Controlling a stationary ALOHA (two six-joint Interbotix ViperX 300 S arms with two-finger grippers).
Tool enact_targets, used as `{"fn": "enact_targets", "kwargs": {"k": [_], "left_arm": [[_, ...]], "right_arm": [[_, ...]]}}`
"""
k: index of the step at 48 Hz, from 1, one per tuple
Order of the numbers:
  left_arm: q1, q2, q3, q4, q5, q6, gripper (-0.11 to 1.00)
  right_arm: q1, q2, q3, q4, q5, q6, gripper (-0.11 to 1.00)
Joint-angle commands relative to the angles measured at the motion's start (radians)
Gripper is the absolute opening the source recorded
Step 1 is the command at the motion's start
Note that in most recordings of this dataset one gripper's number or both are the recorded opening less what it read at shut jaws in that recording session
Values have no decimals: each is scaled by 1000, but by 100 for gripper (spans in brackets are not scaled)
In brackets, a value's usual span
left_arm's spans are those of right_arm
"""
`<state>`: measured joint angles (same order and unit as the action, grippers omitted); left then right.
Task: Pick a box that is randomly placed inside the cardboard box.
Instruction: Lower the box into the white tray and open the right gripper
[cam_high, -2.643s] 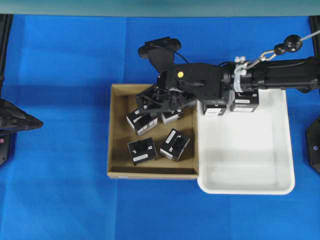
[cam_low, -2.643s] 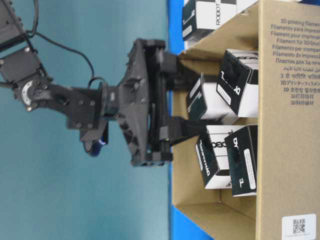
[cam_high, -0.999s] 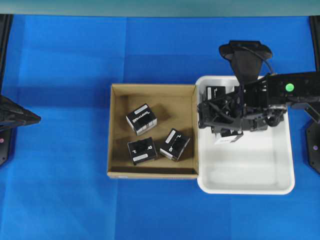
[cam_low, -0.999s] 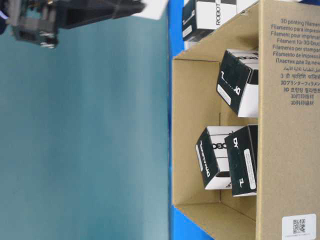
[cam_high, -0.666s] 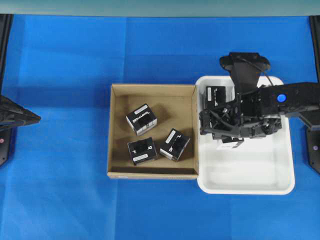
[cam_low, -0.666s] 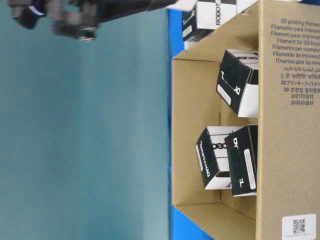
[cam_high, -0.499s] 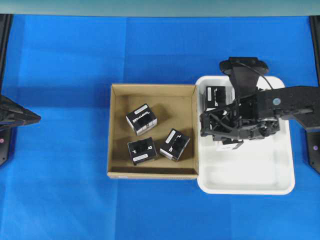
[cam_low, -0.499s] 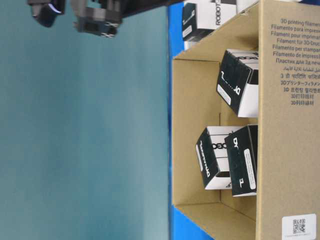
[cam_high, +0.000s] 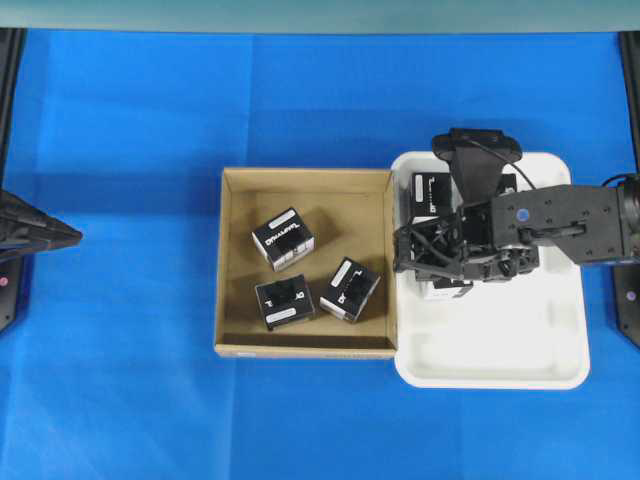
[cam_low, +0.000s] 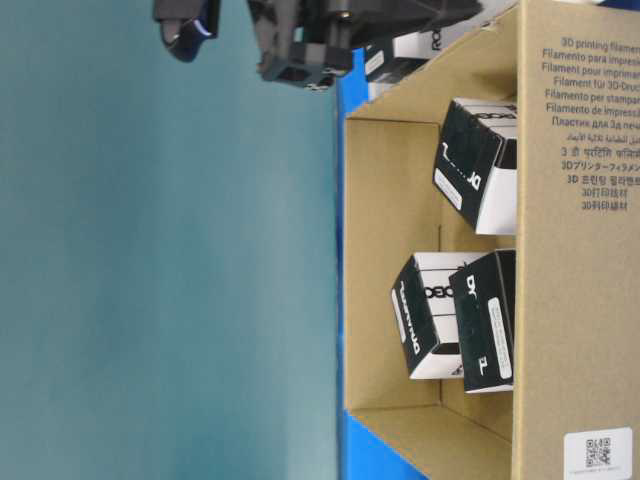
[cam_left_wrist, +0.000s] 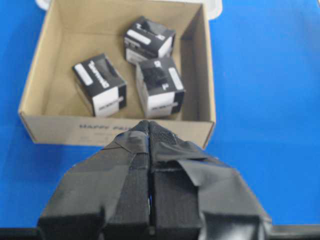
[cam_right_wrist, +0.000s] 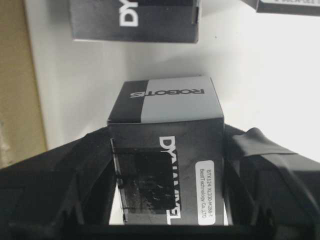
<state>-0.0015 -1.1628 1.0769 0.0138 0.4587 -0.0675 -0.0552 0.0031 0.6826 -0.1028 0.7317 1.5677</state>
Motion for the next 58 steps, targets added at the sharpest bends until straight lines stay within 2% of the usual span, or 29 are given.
{"fn": "enact_targets", "kwargs": {"k": [1, 28, 30, 34, 38, 52, 58], "left_arm": [[-2, 12, -20, 3, -8, 0, -7], [-5, 8, -20, 3, -5, 2, -7], [-5, 6, -21, 3, -5, 2, -7], [-5, 8, -21, 3, -5, 3, -7], [-5, 8, -21, 3, -5, 3, -7], [-5, 8, -20, 3, 26, 3, -7], [-5, 8, -21, 3, 37, 3, -7]], "right_arm": [[-12, 5, 0, -6, -9, 6, 61], [-40, 11, 21, -11, -89, 17, 62], [-40, 11, 21, -11, -86, 17, 68], [-38, 11, 20, -11, -64, 17, 88], [-37, 11, 17, -11, -26, 15, 99], [-32, 0, -20, -11, 2, 14, 99], [-32, -14, -46, -29, -5, 14, 99]]}}
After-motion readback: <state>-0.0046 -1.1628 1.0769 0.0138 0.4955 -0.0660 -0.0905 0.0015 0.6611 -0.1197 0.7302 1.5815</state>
